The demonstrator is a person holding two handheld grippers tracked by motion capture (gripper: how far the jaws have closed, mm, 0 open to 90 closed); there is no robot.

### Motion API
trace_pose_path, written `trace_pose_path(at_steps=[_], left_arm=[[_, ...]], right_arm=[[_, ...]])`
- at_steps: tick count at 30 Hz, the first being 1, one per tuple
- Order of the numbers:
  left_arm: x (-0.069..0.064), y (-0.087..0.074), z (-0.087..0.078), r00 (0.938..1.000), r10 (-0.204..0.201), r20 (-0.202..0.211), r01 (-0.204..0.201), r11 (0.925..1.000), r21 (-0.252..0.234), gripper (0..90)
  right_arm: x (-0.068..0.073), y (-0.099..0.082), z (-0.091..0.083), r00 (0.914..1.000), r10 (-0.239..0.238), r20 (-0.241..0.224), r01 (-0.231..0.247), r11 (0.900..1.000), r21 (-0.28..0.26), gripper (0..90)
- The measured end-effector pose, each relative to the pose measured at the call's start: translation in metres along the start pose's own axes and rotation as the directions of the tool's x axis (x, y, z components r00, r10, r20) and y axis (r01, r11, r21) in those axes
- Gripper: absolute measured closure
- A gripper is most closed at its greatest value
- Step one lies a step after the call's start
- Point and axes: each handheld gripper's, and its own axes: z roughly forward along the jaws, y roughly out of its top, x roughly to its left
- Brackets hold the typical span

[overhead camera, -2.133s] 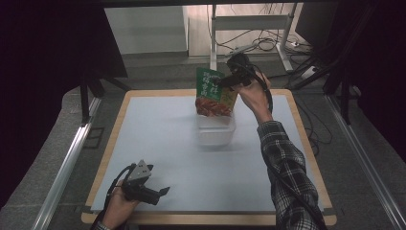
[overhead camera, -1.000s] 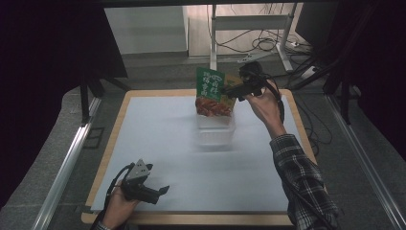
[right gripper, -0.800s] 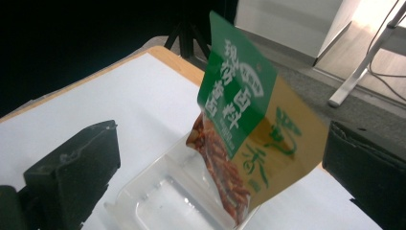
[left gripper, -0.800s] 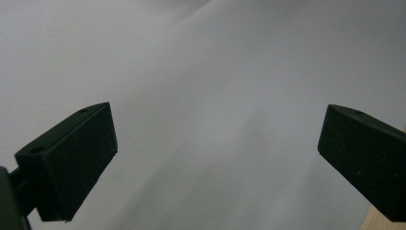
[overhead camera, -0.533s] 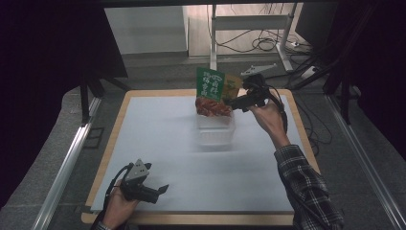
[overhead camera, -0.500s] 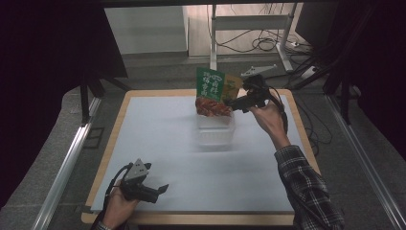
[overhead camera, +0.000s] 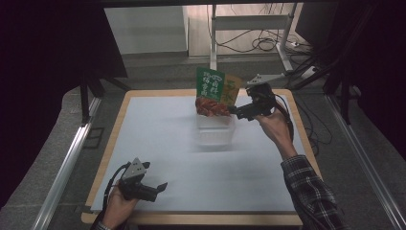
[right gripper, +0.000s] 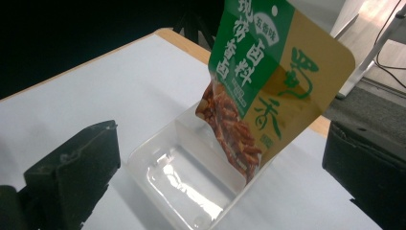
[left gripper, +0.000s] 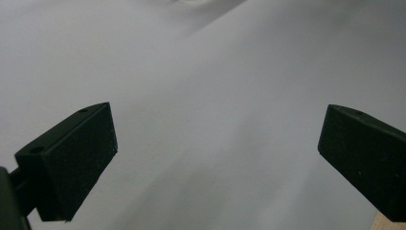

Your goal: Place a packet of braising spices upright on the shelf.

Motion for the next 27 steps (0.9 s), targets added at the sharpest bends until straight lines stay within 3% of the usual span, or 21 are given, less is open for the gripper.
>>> trace_pose_path(at_steps=[11,27], left_arm=[[0.000,-0.001,0.002,1.0000,0.007,0.002,-0.007,0.9999,0.011,0.0],[-0.002,0.000,0.004,0.9998,0.013,0.016,-0.014,0.9995,0.028,0.0]], right_arm=[[0.009,-0.020,-0.015,0.9999,-0.003,-0.016,0.003,1.0000,-0.002,0.0],[0.024,-0.053,-0.020,0.9989,-0.004,-0.046,0.006,0.9993,0.037,0.0]])
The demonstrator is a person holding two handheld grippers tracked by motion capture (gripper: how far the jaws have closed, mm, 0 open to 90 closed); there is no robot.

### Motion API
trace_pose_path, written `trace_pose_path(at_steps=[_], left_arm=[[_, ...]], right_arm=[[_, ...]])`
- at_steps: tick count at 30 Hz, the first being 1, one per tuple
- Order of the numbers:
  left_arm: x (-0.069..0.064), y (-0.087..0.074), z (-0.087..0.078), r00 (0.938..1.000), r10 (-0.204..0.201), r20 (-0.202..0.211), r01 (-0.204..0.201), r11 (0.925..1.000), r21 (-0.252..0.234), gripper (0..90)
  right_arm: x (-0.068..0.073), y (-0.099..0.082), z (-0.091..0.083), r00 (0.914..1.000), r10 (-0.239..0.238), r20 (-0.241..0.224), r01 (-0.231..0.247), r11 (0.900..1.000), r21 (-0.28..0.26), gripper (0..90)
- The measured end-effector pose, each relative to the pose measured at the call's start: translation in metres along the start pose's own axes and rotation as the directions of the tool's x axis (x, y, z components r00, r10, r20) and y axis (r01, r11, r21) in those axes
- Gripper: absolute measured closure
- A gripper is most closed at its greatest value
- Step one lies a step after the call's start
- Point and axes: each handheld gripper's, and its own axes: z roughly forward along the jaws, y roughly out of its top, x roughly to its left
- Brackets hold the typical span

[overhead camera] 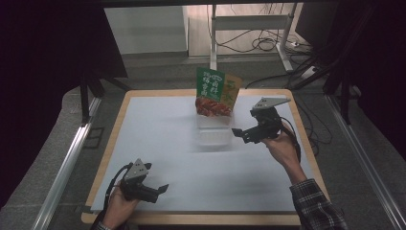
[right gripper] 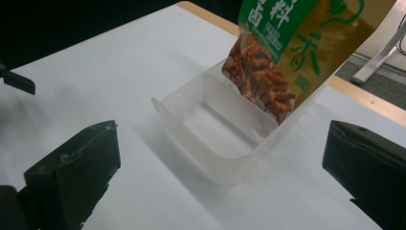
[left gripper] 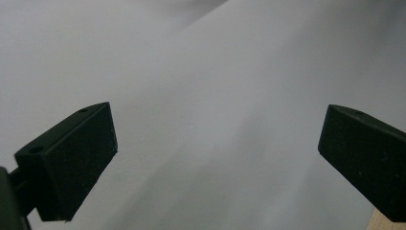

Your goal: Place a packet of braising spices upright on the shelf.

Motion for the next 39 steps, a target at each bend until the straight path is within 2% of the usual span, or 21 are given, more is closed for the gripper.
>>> trace_pose_path(at_steps=[6,13,25,39], left_arm=[[-0.001,0.000,0.001,1.0000,0.007,0.006,-0.007,1.0000,0.005,0.0],[-0.003,0.000,0.002,0.9998,0.017,0.013,-0.017,0.9998,0.012,0.0],[-0.004,0.000,0.003,0.9997,0.023,0.003,-0.023,0.9996,0.018,0.0],[-0.004,0.001,0.003,0.9998,0.020,0.005,-0.020,0.9995,0.026,0.0]], right_arm=[[0.006,-0.013,0.000,1.0000,-0.003,-0.007,0.003,1.0000,0.000,0.0],[0.012,-0.029,0.000,1.0000,-0.001,0.007,0.001,1.0000,0.001,0.0],[0.012,-0.054,-0.001,0.9994,0.027,0.019,-0.027,0.9996,0.012,0.0],[0.013,-0.071,-0.020,0.9971,0.061,0.045,-0.062,0.9978,0.023,0.0]])
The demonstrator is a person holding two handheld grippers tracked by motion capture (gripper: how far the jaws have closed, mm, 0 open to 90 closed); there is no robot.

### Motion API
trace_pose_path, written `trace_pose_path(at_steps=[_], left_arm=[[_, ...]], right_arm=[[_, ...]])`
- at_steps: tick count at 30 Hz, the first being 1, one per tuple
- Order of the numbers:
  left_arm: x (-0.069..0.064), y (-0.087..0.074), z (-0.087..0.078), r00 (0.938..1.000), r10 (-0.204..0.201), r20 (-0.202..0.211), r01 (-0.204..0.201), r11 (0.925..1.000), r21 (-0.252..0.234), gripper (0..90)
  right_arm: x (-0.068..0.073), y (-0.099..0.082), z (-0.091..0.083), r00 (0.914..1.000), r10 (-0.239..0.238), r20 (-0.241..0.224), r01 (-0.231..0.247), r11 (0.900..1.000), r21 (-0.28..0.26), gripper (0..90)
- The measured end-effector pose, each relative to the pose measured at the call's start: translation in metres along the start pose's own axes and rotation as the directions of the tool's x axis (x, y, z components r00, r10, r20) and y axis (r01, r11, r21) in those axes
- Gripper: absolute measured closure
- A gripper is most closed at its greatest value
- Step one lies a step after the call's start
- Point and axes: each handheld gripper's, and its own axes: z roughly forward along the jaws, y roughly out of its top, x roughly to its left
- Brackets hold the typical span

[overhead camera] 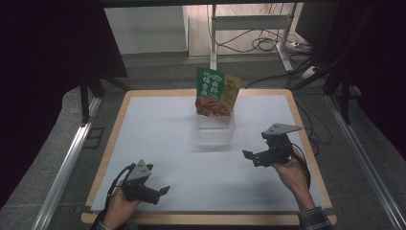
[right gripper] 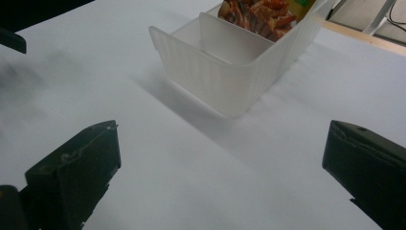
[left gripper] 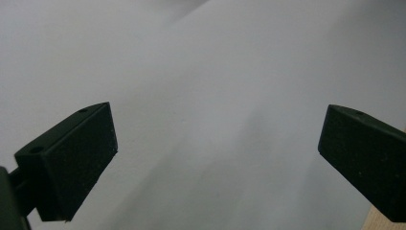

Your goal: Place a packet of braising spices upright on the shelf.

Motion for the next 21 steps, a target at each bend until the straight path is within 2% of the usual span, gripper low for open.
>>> trace_pose_path(at_steps=[11,18,21], left_arm=[[0.000,0.000,0.000,1.0000,-0.002,0.001,0.002,1.0000,0.007,0.0],[-0.002,0.000,0.001,0.9998,0.020,-0.008,-0.020,0.9996,0.021,0.0],[-0.001,0.000,0.001,0.9998,0.017,-0.010,-0.017,0.9997,0.018,0.0]], right_arm=[[0.001,-0.013,-0.013,0.9998,0.007,0.021,-0.006,0.9999,-0.015,0.0],[0.003,-0.024,-0.025,0.9991,0.009,0.041,-0.008,0.9997,-0.023,0.0],[0.004,-0.031,-0.029,0.9988,0.017,0.047,-0.016,0.9996,-0.023,0.0]])
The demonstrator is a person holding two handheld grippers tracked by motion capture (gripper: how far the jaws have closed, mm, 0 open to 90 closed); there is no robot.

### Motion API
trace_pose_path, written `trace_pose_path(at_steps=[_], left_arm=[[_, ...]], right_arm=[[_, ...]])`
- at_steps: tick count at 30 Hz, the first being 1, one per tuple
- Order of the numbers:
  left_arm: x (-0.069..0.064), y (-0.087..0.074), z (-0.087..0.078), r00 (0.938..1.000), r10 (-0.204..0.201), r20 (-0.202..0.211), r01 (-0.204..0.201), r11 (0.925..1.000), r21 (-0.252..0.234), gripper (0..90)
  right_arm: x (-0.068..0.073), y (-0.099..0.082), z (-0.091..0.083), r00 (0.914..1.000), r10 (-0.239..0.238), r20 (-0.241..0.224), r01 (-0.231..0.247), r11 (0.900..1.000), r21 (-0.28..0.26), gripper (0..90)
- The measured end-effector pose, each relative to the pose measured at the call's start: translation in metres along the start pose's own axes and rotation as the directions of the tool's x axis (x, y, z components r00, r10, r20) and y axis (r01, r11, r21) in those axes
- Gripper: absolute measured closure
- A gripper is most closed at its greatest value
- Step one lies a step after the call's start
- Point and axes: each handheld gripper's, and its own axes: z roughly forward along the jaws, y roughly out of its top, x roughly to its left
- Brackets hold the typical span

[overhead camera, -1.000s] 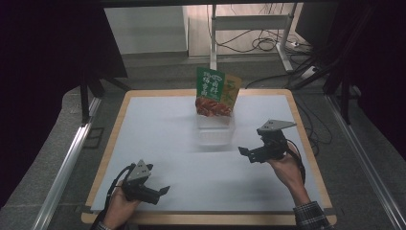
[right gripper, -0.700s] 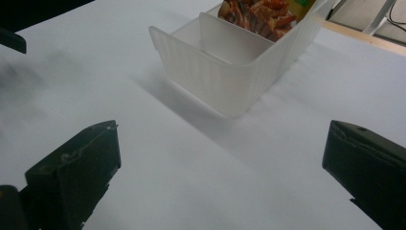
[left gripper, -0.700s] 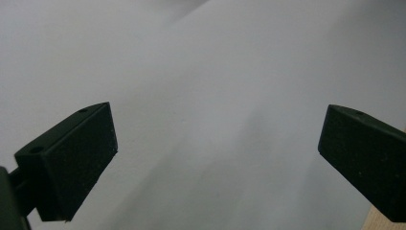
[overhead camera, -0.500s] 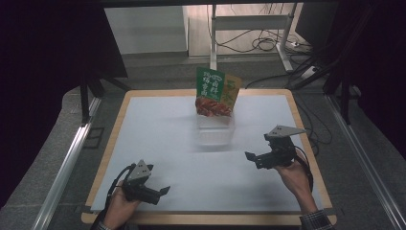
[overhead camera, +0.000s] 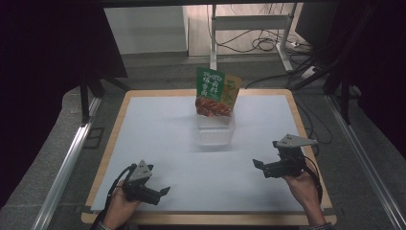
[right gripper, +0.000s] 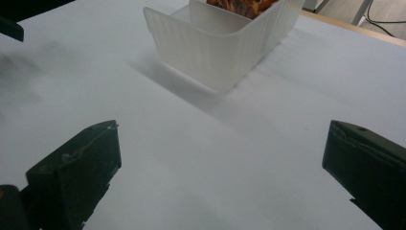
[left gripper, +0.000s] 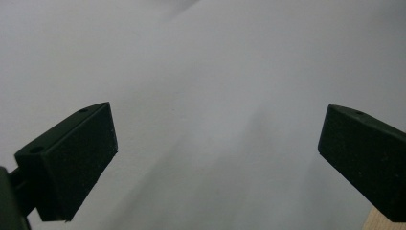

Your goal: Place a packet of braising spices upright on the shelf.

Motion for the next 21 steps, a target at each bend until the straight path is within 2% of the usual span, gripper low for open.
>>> trace_pose_path(at_steps=[5,12,16,21], left_arm=[[0.000,0.000,0.000,1.0000,-0.010,-0.002,0.010,0.9999,-0.005,0.0],[0.000,0.000,0.000,1.0000,-0.007,0.001,0.007,1.0000,0.003,0.0],[0.000,0.000,0.000,1.0000,-0.005,0.000,0.005,1.0000,0.004,0.0],[0.000,0.000,0.000,1.0000,-0.003,-0.002,0.003,1.0000,0.005,0.0]], right_arm=[[0.001,-0.011,-0.006,0.9999,0.011,0.011,-0.011,0.9999,0.000,0.0],[0.004,-0.024,-0.016,0.9993,-0.011,0.037,0.012,0.9993,-0.035,0.0],[0.005,-0.031,-0.020,0.9984,-0.016,0.054,0.018,0.9992,-0.035,0.0],[0.002,-0.042,-0.024,0.9971,-0.002,0.076,0.006,0.9990,-0.044,0.0]])
